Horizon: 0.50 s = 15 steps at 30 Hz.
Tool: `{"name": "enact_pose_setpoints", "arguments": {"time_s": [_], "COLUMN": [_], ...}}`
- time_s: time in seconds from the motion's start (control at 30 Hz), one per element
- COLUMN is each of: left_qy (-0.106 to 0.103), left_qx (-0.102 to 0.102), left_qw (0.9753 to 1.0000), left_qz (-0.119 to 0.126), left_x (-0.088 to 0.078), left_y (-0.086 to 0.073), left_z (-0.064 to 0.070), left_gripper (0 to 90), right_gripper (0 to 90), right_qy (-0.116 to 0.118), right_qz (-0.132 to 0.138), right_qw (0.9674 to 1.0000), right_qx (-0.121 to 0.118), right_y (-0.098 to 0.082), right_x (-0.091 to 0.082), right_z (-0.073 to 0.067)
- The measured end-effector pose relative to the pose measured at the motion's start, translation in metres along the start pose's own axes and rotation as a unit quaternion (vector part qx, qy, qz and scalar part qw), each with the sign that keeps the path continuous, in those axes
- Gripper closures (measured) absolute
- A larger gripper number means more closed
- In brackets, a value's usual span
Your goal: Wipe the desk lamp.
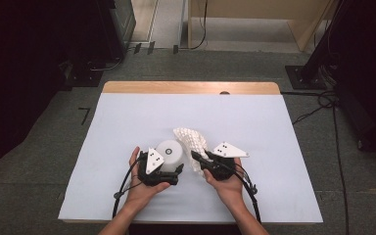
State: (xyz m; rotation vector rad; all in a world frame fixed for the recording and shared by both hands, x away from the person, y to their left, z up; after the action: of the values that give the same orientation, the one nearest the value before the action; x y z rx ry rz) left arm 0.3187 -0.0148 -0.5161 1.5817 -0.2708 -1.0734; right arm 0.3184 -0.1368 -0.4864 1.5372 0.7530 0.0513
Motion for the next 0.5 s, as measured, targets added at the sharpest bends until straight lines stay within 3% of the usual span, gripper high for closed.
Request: {"name": "enact_pose_setpoints", "arguments": {"time_s": [0.07,0.1,0.17,0.27,0.33,0.4,0.5], "left_qy": [0.028,0.032,0.009,-0.007,-0.042,-0.089,-0.140], "left_qx": [0.000,-0.005,-0.015,-0.005,-0.005,-0.001,0.014], "left_qw": [0.9996,0.9995,0.9998,0.9999,0.9986,0.9942,0.9857], "left_qz": [-0.003,0.002,0.010,0.014,0.033,0.061,0.093], "left_x": [0.000,-0.001,-0.003,-0.006,-0.011,-0.019,-0.032], "left_y": [-0.001,0.001,0.002,0.003,0.008,0.017,0.029], "left_z": [0.000,0.000,-0.001,-0.006,-0.007,-0.006,-0.003], "left_gripper": [3.0,6.3,8.0,8.4,8.4,8.4,8.4], "right_gripper": [76.9,76.9,77.0,77.0,77.0,77.0,77.1], "right_qy": [-0.001,-0.001,-0.002,-0.002,-0.001,0.002,0.010], "right_qz": [-0.001,-0.001,-0.002,-0.005,-0.006,-0.007,-0.009], "right_qw": [1.0000,1.0000,1.0000,1.0000,1.0000,1.0000,0.9999], "right_qx": [-0.001,-0.003,-0.004,-0.001,-0.005,-0.005,-0.005], "right_y": [-0.001,-0.001,-0.002,-0.003,-0.004,-0.005,-0.006], "right_x": [0.000,0.000,0.000,0.001,0.002,0.003,0.004], "right_z": [0.000,0.000,0.001,0.001,0.000,-0.002,-0.007]}}
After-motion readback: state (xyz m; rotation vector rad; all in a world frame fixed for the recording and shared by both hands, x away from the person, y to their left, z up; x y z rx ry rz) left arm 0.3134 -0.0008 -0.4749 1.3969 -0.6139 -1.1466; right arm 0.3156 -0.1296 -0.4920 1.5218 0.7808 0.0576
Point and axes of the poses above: each handheld gripper's, and its own axes: x roughly forward along the jaws, y roughly out of its top, z roughly to its right, the point moved 9 cm from there along x, roughly forward along the jaws, and after that the axes turned 13 degrees about -y, right-handed, at the moved point
